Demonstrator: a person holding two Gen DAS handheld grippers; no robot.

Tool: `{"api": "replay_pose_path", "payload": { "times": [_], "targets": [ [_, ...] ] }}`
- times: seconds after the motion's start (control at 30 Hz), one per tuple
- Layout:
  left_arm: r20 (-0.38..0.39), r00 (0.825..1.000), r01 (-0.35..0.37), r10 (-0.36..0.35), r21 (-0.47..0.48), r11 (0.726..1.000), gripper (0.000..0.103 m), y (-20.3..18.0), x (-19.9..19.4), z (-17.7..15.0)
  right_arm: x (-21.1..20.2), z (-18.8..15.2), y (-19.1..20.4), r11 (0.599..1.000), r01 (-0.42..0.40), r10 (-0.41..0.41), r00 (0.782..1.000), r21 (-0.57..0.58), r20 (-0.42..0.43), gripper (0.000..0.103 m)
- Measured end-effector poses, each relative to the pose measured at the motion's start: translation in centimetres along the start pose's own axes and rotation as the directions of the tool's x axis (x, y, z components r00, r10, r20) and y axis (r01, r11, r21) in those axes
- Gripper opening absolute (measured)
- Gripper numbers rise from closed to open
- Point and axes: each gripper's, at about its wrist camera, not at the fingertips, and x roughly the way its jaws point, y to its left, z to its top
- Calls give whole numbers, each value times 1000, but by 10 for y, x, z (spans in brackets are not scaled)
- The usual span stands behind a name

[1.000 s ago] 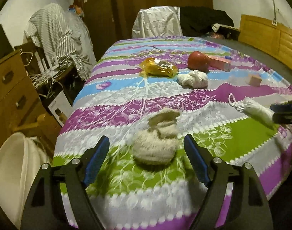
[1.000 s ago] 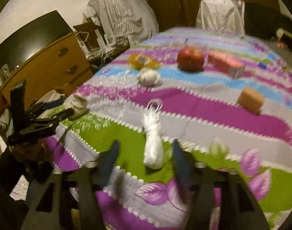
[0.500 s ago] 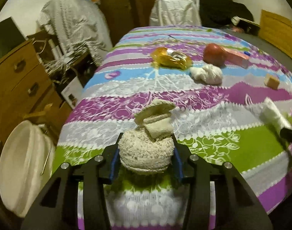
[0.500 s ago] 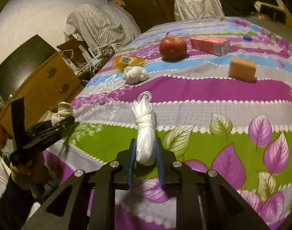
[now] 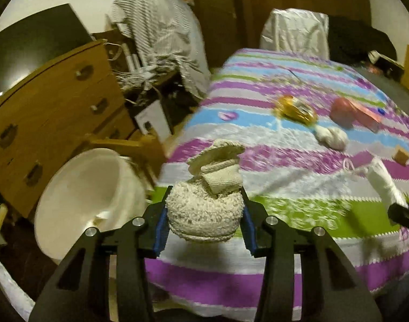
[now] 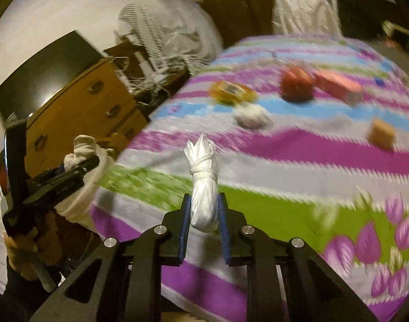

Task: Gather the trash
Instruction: 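Carry the yarn ball and rope bundle in both tools over the white bucket, then open both tools to drop the yarn ball and rope bundle into the bucket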

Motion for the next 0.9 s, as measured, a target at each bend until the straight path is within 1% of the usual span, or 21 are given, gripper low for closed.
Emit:
{"api": "replay_pose_path", "payload": {
  "times": [0.03,0.1,0.2,0.3,0.4,0.43,0.5,0.53,0.6,0.63,0.7,0.8,0.9],
  "targets": [
    [7,1000,-7,7,-8,1000,43,6,-2,2,1,10,18,999,-11,12,1000,-37,10,21],
    [22,999,-28,28,-31,999,43,21,-7,5,2,22,40,996,-29,31,999,-86,24,21],
    [46,997,-63,66,-64,996,43,48,-15,13,7,48,89,982,-64,72,997,-175,42,21],
    [68,991,-104,112,-108,989,43,84,-21,22,15,70,130,964,-89,102,994,-249,40,21],
    [74,985,-143,155,-138,980,43,117,-23,28,29,91,175,944,-116,129,991,-310,21,21],
    [73,984,-154,165,-143,978,43,125,-23,29,38,99,193,935,-133,142,990,-329,3,21],
    [68,979,-182,194,-155,971,43,146,-22,32,50,107,215,927,-151,153,988,-344,-19,21],
    [64,975,-200,212,-160,967,43,157,-21,33,61,113,231,922,-170,165,985,-349,-43,21],
    [52,968,-232,244,-168,958,43,175,-18,33,72,119,252,916,-190,176,982,-354,-69,21],
    [38,965,-248,258,-173,953,43,188,-14,33,82,123,269,909,-201,181,979,-365,-90,21],
    [19,963,-263,271,-182,948,43,202,-9,31,94,124,288,901,-209,180,977,-381,-112,21],
    [-12,956,-290,293,-190,938,43,224,0,27,121,126,319,890,-231,178,970,-393,-167,21],
    [-48,955,-298,294,-192,935,43,240,10,20,142,122,338,884,-242,170,963,-399,-207,21]
  ]
}}
